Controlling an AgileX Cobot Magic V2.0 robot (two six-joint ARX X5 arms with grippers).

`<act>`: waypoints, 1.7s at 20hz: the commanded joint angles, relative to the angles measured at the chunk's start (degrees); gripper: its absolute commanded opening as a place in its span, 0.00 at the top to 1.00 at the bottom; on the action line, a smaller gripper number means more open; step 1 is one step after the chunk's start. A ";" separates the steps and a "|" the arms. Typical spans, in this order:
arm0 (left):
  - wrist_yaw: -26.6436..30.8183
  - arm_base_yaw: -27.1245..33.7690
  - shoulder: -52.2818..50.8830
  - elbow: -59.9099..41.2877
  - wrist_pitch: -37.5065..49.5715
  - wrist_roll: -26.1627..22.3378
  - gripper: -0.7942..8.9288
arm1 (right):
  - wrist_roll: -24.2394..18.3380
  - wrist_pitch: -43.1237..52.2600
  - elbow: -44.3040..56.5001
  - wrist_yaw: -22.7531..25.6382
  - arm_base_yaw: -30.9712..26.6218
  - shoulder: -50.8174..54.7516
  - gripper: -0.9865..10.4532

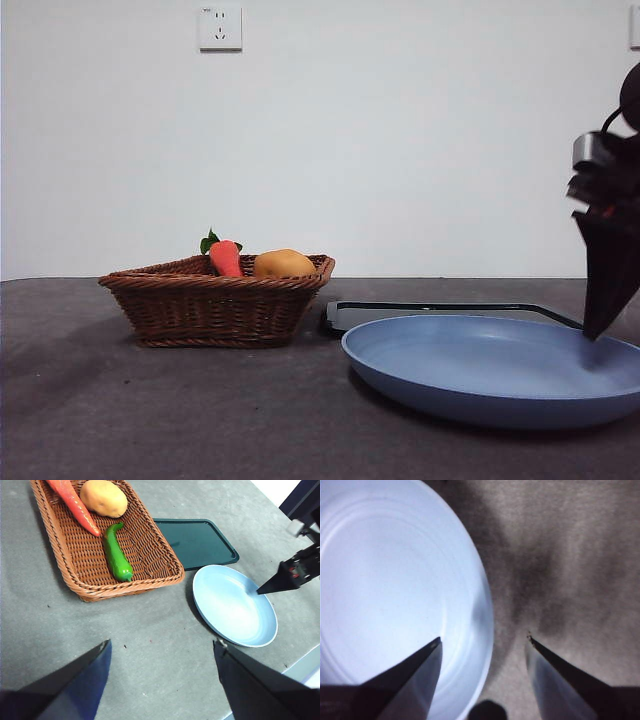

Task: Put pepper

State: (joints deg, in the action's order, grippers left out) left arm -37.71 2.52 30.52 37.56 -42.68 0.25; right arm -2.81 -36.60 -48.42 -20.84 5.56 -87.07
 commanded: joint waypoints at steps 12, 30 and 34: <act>0.17 -0.15 2.78 2.03 2.54 2.36 0.55 | 0.83 1.22 -0.96 -0.07 1.20 -2.10 0.91; 31.76 -26.08 60.59 40.17 8.74 2.32 0.55 | 5.46 -10.67 -8.76 0.37 1.16 31.30 0.91; 34.05 -26.82 70.99 46.42 9.01 2.32 0.55 | 6.14 -10.88 -9.81 0.39 1.16 34.14 0.91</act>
State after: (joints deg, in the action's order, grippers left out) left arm -3.84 -23.88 100.22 82.91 -34.15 2.59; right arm 2.39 -48.12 -56.99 -20.34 6.68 -52.73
